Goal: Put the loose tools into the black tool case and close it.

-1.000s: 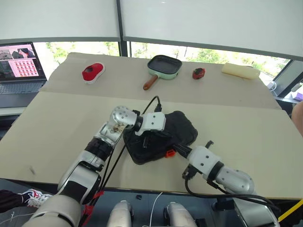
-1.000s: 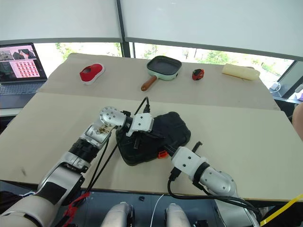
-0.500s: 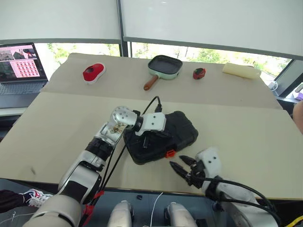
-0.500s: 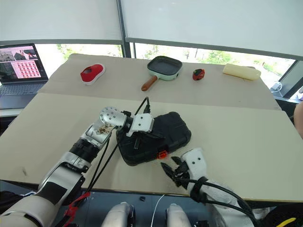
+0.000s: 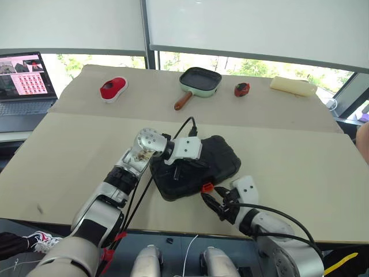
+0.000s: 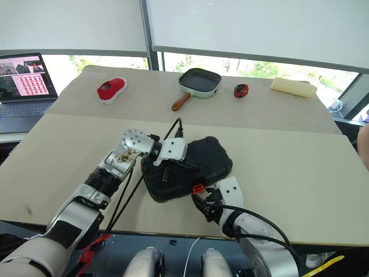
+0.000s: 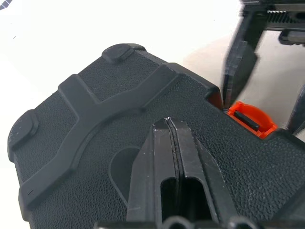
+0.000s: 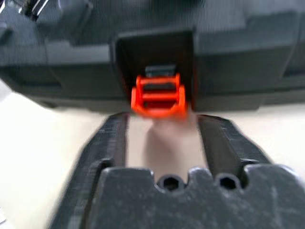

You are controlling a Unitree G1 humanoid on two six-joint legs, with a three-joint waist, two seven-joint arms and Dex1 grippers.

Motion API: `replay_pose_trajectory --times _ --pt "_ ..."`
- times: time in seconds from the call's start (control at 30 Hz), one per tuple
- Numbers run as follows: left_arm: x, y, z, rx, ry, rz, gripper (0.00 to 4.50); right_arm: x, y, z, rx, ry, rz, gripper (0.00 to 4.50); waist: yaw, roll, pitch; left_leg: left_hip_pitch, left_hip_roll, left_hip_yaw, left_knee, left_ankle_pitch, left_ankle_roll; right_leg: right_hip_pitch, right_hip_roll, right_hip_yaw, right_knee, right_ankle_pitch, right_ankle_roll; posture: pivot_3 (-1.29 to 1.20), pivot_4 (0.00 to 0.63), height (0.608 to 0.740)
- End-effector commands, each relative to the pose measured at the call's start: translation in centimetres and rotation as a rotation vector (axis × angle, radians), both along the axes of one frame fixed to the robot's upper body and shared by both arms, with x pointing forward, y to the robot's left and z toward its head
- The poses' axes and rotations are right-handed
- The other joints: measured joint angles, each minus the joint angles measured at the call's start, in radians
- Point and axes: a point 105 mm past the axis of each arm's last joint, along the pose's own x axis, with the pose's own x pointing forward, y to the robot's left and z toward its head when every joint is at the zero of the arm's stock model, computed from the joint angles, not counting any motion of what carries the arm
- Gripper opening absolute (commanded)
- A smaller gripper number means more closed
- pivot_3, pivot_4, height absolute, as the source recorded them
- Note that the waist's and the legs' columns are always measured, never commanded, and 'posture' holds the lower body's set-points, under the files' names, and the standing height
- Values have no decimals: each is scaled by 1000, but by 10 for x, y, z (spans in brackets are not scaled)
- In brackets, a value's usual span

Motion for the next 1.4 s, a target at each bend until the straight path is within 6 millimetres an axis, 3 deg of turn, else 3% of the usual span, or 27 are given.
replay_pose_trajectory --times 0.03,0.33,0.4,0.57,0.83,1.07,1.4 --pt "-4 12 -35 132 75 20 14 3 4 12 14 -64 9 3265 0 0 0 0 0 0 0 0 0 0 0 0 0 1 1 0 150 740" --pt "-3 12 -35 126 72 29 14 12 1 13 -25 -116 -3 3265 -2 0 0 0 0 0 0 0 0 0 0 0 0 0 0 0 150 740" --pt "-3 12 -34 126 72 31 14 15 -1 15 -16 -130 -17 3028 -2 0 0 0 0 0 0 0 0 0 0 0 0 0 1 0 150 740" --pt "-2 12 -34 126 71 34 14 16 2 24 66 -137 -31 1450 -3 0 0 0 0 0 0 0 0 -1 0 0 0 0 1 0 150 740" --pt "-1 13 -36 132 69 42 14 16 1 22 27 -147 -22 1450 -3 0 0 -1 0 0 0 0 0 -1 0 0 0 0 0 0 150 740" --pt "-1 12 -36 128 68 41 14 3 -2 18 -88 -177 36 1450 -1 0 0 -1 0 0 0 0 0 -1 0 0 0 -1 -2 0 150 740" --pt "-1 10 -39 124 67 36 14 -6 -4 19 -100 -175 59 1450 0 0 0 -1 0 0 0 0 0 0 0 0 -2 -2 0 0 150 740"
